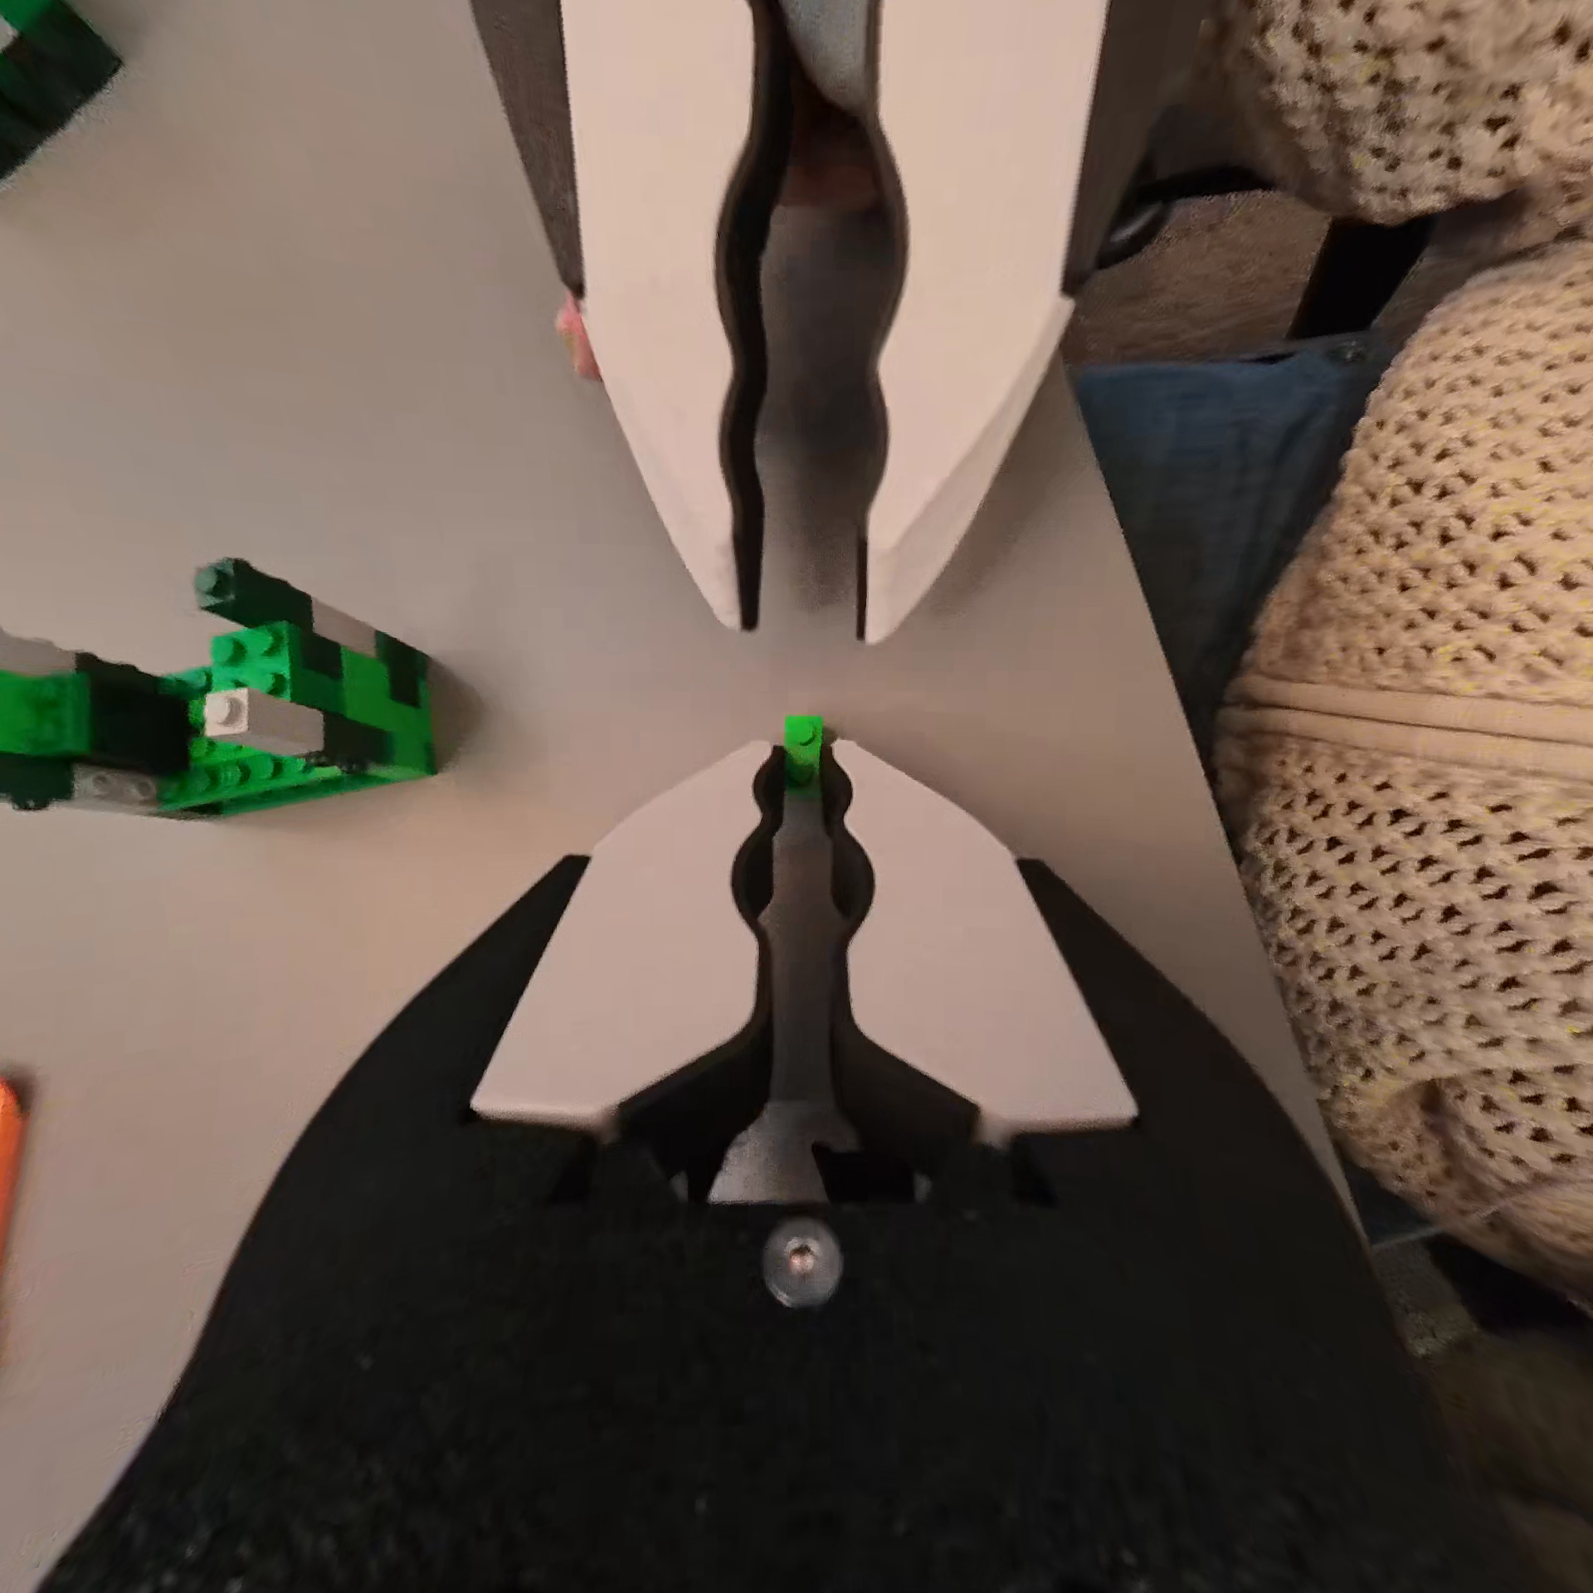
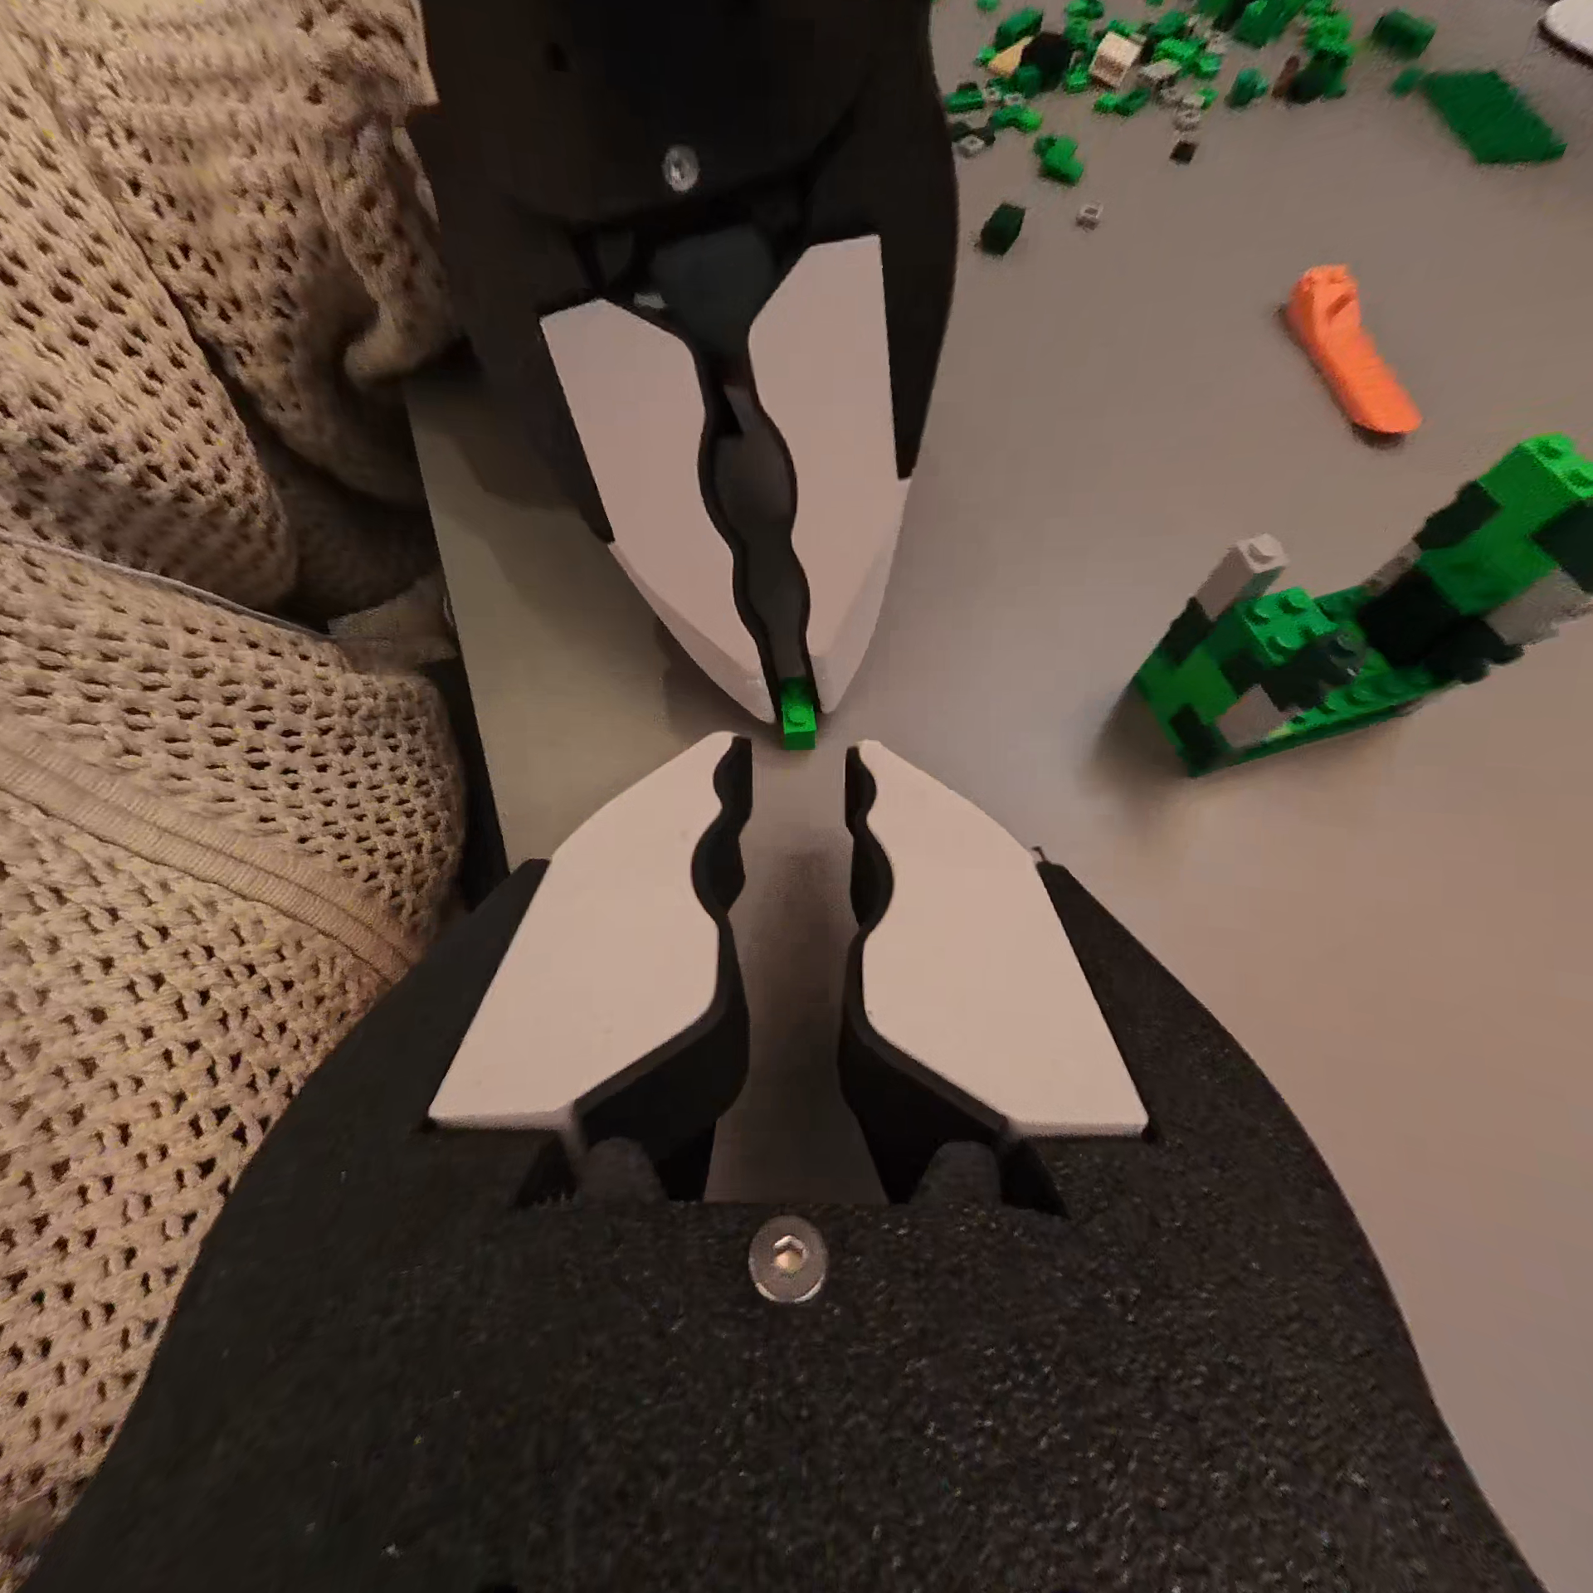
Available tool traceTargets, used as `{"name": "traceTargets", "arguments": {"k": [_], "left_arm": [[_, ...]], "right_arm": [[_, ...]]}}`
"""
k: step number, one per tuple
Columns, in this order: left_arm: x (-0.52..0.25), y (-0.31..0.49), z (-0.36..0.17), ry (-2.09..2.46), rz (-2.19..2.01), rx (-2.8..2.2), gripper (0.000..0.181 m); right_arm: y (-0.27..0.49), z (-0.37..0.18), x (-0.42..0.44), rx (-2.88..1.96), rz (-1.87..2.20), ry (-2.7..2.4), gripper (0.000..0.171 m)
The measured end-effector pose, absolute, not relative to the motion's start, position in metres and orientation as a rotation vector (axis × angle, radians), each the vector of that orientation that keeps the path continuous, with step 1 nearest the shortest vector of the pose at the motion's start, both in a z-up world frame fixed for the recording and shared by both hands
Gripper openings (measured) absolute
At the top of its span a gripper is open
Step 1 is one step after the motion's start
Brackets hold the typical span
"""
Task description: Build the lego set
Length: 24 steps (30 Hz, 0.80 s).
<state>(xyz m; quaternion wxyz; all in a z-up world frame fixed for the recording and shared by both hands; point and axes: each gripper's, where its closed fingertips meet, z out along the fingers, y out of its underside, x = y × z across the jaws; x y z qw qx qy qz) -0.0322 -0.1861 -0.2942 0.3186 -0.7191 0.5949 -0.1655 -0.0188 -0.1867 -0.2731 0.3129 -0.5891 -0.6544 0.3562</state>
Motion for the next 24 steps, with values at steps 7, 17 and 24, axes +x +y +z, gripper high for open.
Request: {"name": "traceTargets", "arguments": {"k": [7, 17, 24], "left_arm": [[-0.030, -0.189, -0.293, 1.578, -0.448, -1.838, 0.039], [-0.055, -0.171, -0.278, 1.445, -0.487, -1.849, 0.053], [-0.065, -0.136, -0.278, 1.304, -0.272, -1.848, 0.087]], "right_arm": [[-0.188, -0.277, -0.027, -1.608, 0.998, -1.752, 0.020], [-0.186, -0.287, -0.036, -1.607, 0.943, -1.835, 0.016], [-0.185, -0.289, -0.039, -1.566, 0.904, -1.871, 0.007]]}}
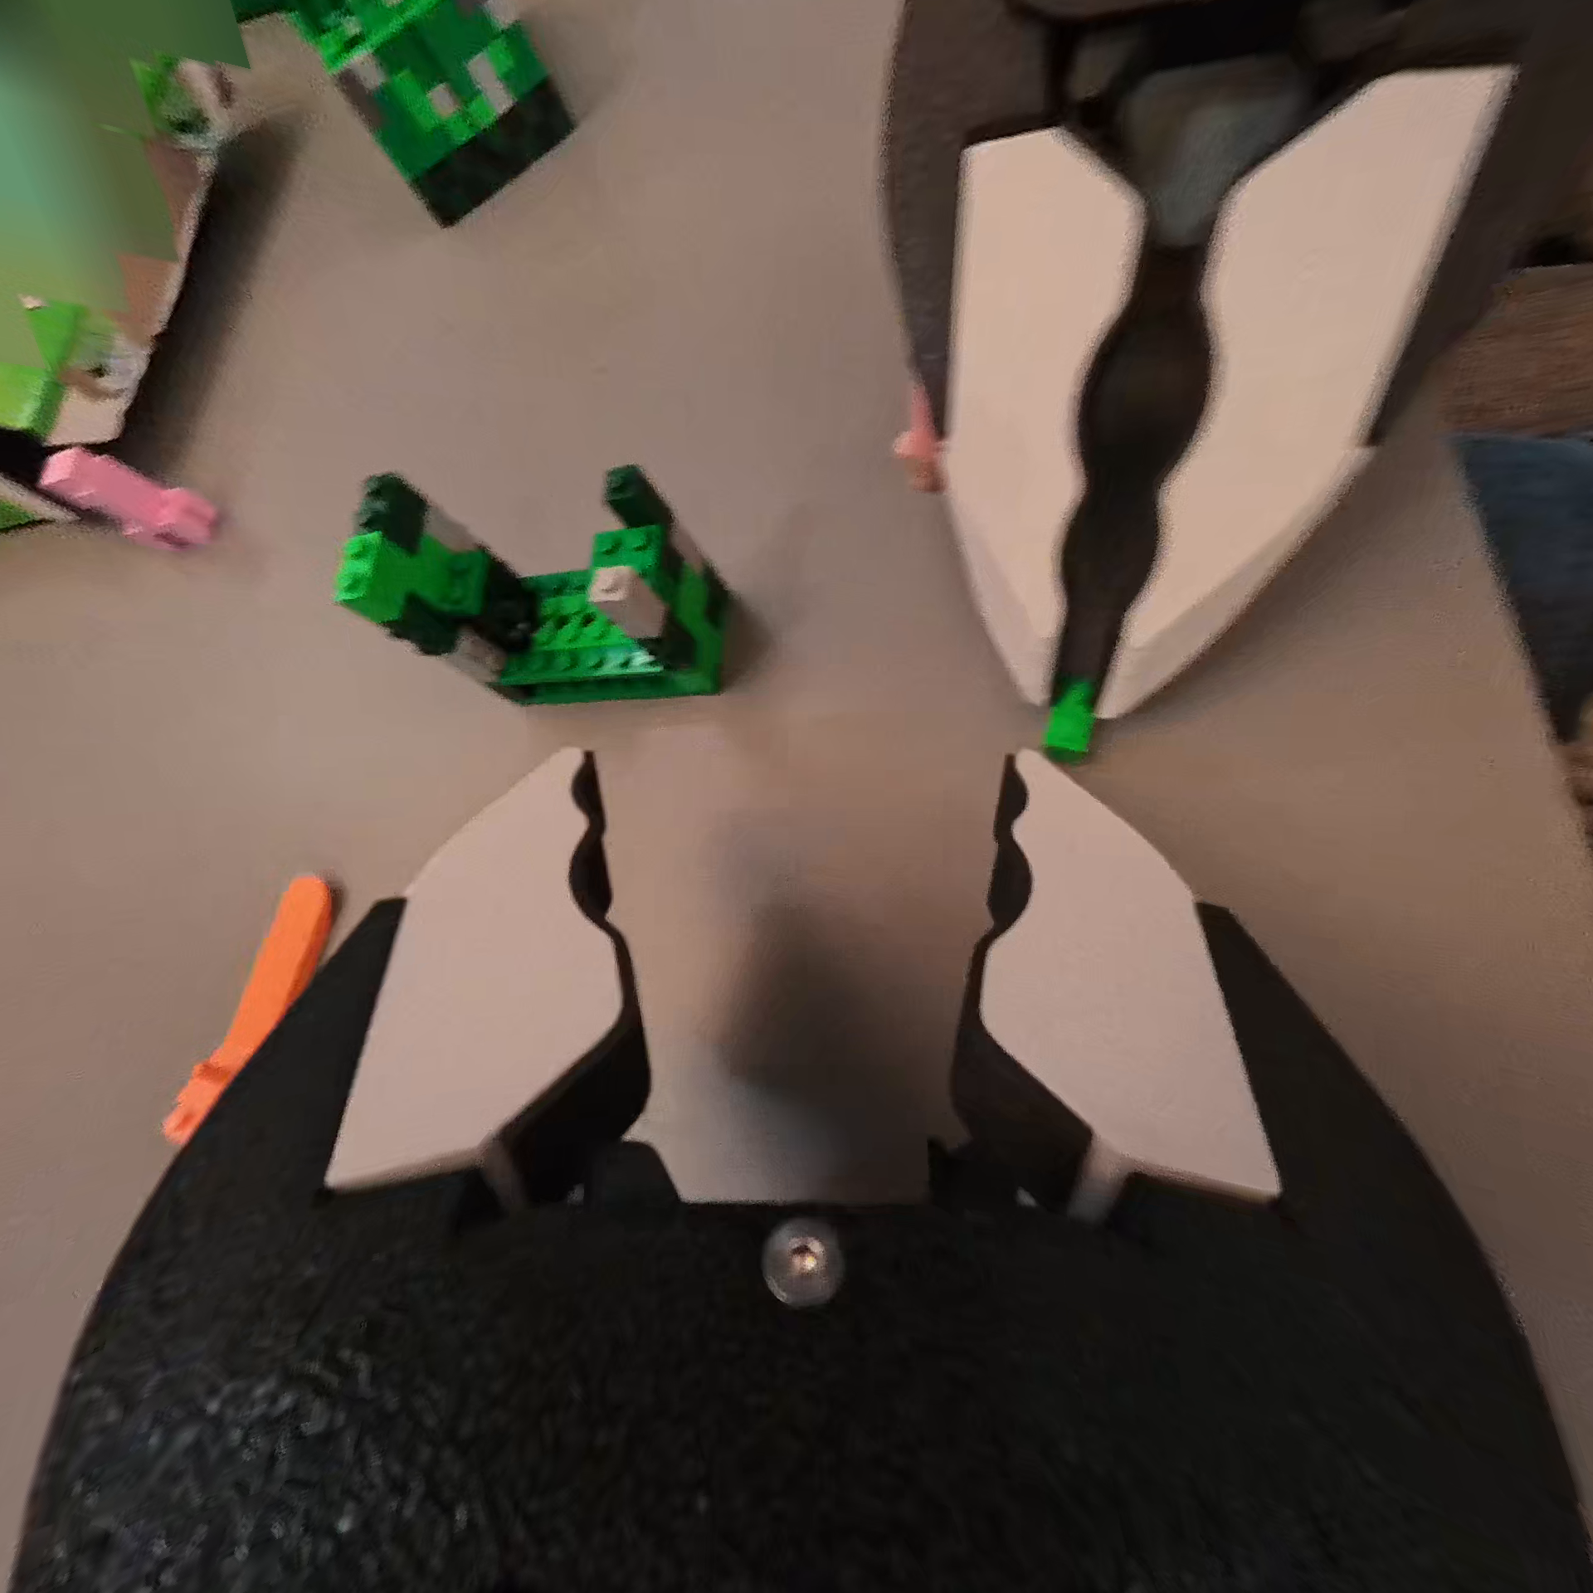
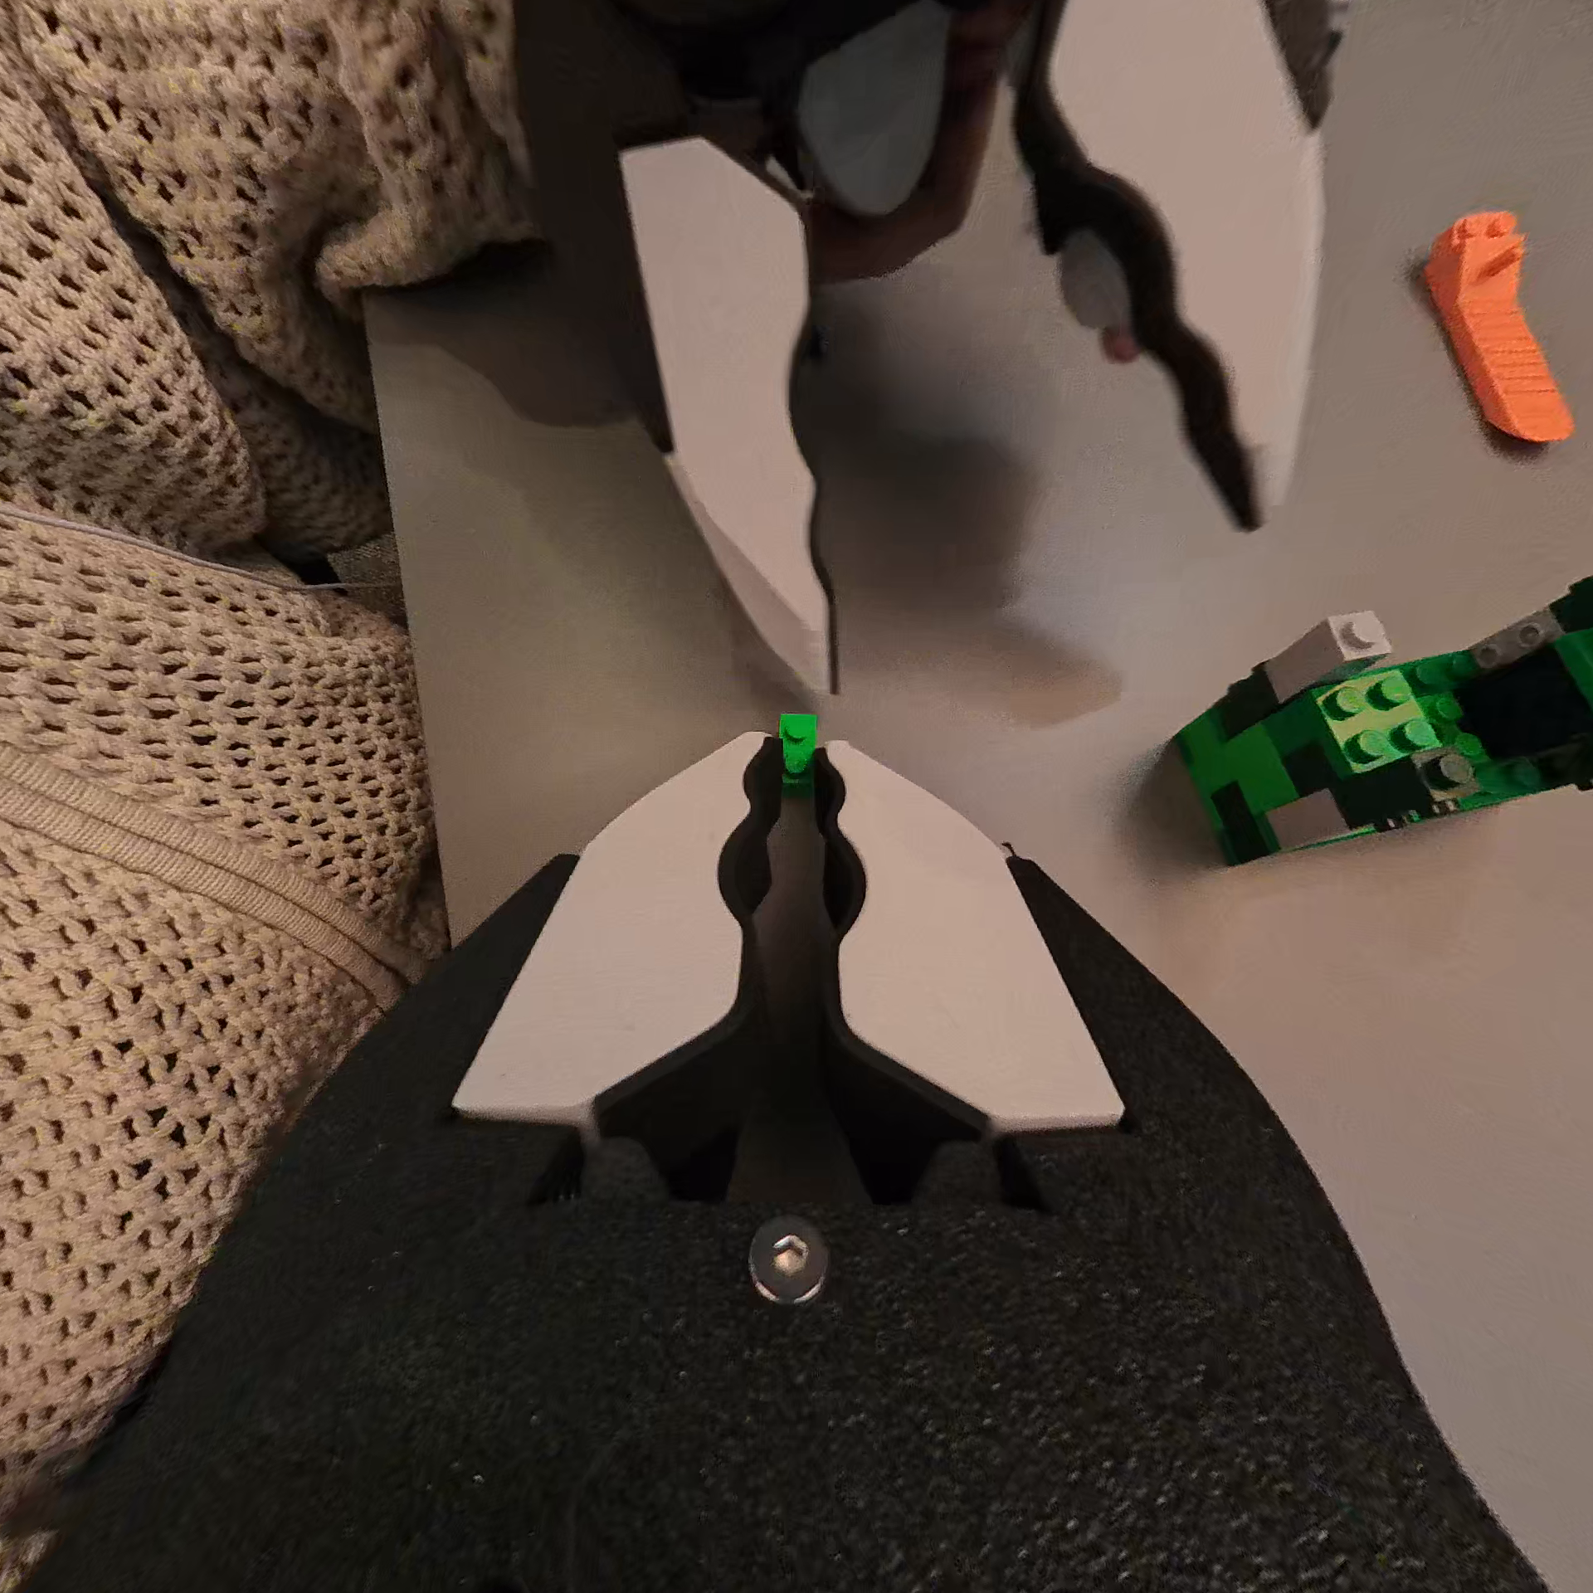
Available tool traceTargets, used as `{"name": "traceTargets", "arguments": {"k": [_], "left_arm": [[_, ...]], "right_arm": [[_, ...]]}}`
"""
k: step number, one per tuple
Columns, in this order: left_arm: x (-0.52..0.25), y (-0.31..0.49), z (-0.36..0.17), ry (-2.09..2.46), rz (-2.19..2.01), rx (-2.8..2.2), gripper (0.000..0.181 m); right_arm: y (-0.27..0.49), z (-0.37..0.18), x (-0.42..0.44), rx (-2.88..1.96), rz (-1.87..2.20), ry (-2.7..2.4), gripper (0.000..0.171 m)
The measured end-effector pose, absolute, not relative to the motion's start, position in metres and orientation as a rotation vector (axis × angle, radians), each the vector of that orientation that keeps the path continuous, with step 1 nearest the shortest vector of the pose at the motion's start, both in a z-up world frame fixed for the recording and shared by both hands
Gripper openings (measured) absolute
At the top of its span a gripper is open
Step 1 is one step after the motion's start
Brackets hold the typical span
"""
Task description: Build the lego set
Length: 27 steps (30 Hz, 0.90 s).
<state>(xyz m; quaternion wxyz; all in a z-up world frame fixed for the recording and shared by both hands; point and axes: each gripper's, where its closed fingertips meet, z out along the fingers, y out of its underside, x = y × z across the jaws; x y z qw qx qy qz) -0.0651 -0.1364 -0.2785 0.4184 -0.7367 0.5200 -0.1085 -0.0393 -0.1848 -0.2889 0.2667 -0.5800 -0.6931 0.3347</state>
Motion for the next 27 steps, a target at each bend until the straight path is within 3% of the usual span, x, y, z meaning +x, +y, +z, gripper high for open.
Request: {"name": "traceTargets", "arguments": {"k": [5, 8, 20, 27], "left_arm": [[-0.067, -0.107, -0.286, 1.163, -0.318, -1.940, 0.128], [-0.063, -0.088, -0.292, 1.163, -0.328, -1.970, 0.136], [-0.050, -0.064, -0.297, 1.273, -0.478, -1.952, 0.117], [-0.048, -0.060, -0.296, 1.266, -0.521, -1.966, 0.082]], "right_arm": [[-0.186, -0.289, -0.039, -1.553, 0.917, -1.885, 0.006], [-0.182, -0.281, -0.038, -1.529, 0.965, -1.839, 0.006], [-0.151, -0.237, -0.018, -1.393, 1.145, -1.534, 0.006], [-0.126, -0.227, -0.018, -1.370, 1.051, -1.527, 0.006]]}}
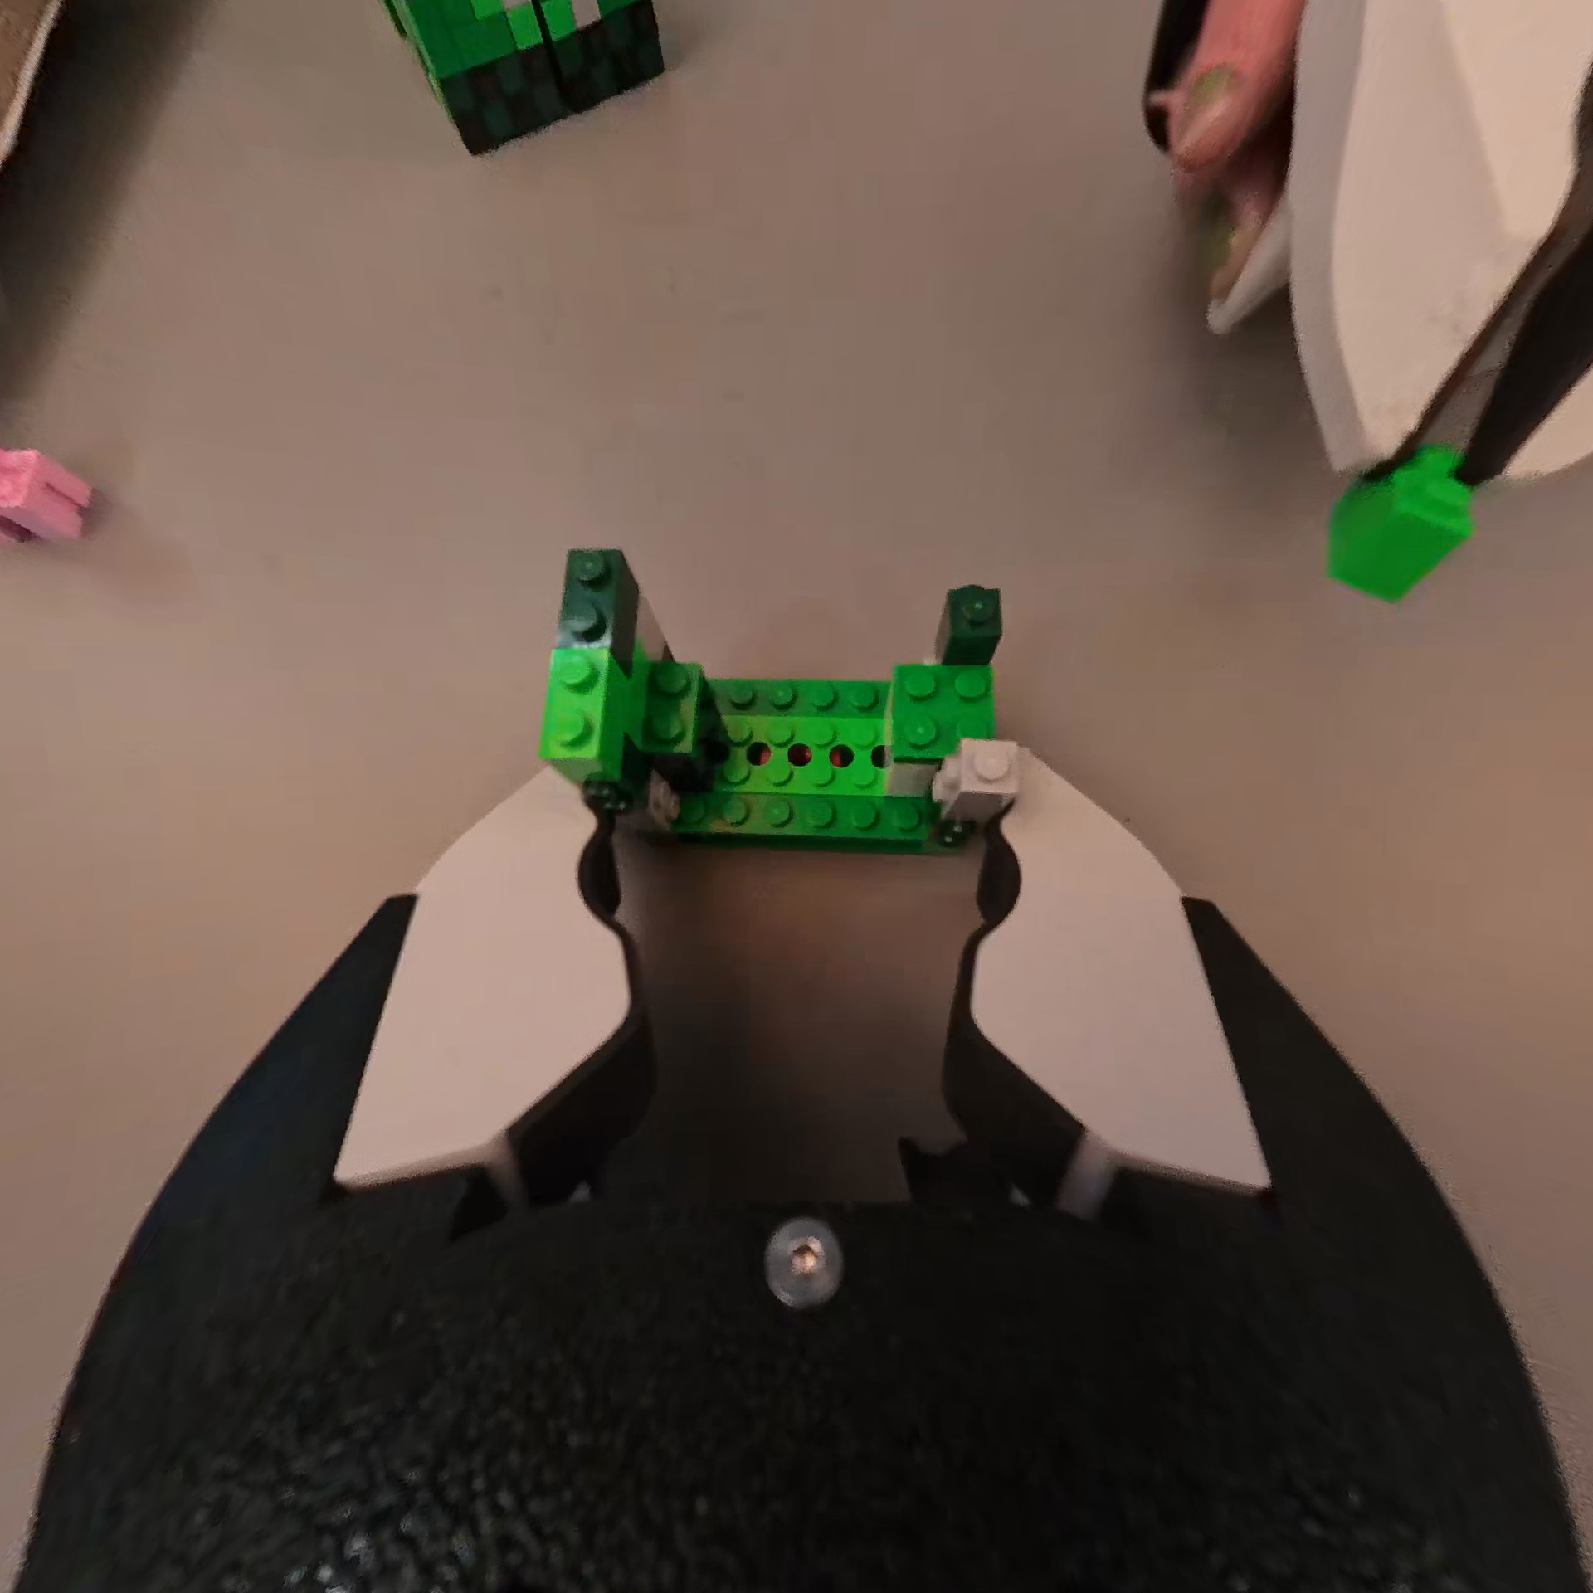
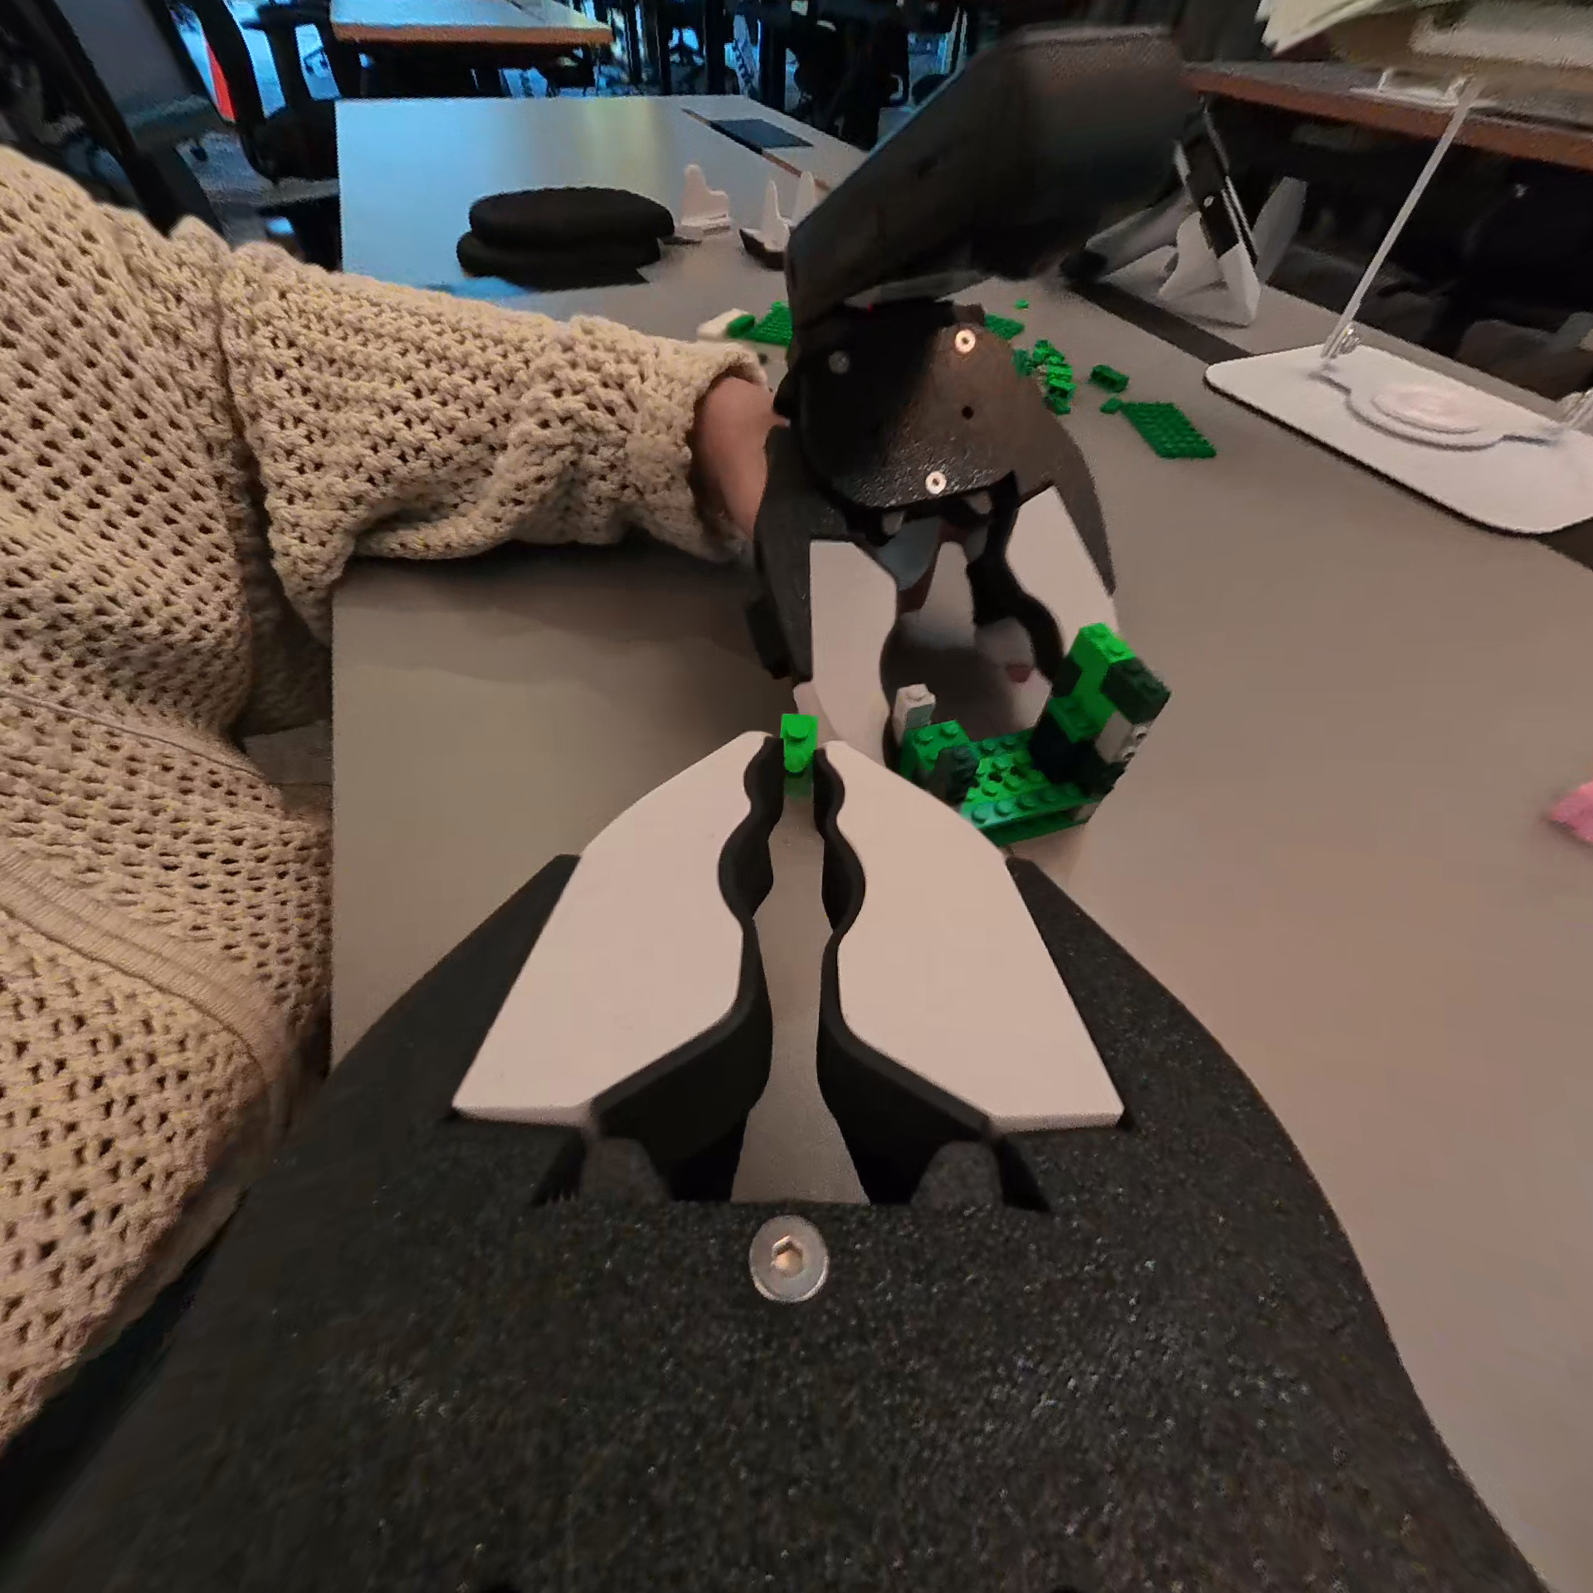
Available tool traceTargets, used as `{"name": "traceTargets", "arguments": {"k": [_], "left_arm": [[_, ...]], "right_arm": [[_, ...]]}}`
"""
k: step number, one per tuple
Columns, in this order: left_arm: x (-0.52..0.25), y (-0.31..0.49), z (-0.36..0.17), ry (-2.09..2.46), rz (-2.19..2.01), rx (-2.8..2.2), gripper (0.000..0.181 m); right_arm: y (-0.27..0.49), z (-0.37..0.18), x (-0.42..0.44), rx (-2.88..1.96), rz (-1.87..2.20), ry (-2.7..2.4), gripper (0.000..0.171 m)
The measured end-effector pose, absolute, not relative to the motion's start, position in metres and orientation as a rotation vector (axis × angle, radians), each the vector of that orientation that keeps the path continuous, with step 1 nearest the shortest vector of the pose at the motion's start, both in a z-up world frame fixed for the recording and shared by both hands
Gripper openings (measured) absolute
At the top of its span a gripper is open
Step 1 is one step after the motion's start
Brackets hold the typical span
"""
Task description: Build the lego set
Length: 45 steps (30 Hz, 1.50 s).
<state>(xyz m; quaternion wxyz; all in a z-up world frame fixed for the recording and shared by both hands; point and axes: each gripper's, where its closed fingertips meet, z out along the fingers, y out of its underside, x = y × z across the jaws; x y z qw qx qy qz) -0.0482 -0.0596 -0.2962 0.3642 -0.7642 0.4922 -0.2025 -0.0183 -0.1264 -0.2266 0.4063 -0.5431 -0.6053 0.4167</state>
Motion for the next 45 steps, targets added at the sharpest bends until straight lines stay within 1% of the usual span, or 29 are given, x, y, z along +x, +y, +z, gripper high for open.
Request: {"name": "traceTargets", "arguments": {"k": [9, 20, 32, 40, 41, 42, 45], "left_arm": [[-0.047, -0.061, -0.294, 1.289, -0.493, -1.920, 0.076], [-0.047, -0.066, -0.296, 1.312, -0.558, -1.947, 0.076], [-0.048, -0.067, -0.286, 1.293, -0.602, -1.882, 0.076], [-0.047, -0.069, -0.291, 1.331, -0.574, -1.890, 0.076], [-0.047, -0.069, -0.291, 1.333, -0.571, -1.890, 0.076], [-0.047, -0.069, -0.292, 1.339, -0.568, -1.890, 0.076], [-0.047, -0.069, -0.294, 1.353, -0.548, -1.895, 0.076]], "right_arm": [[-0.101, -0.216, -0.037, -1.359, 0.769, -1.767, 0.006], [-0.101, -0.241, -0.046, -1.364, 0.681, -2.043, 0.006], [-0.104, -0.241, -0.051, -1.343, 0.676, -2.076, 0.005], [-0.104, -0.245, -0.049, -1.373, 0.642, -2.099, 0.004], [-0.104, -0.245, -0.049, -1.376, 0.641, -2.094, 0.004], [-0.103, -0.245, -0.050, -1.377, 0.634, -2.082, 0.000], [-0.102, -0.248, -0.050, -1.389, 0.618, -2.093, 0.000]]}}
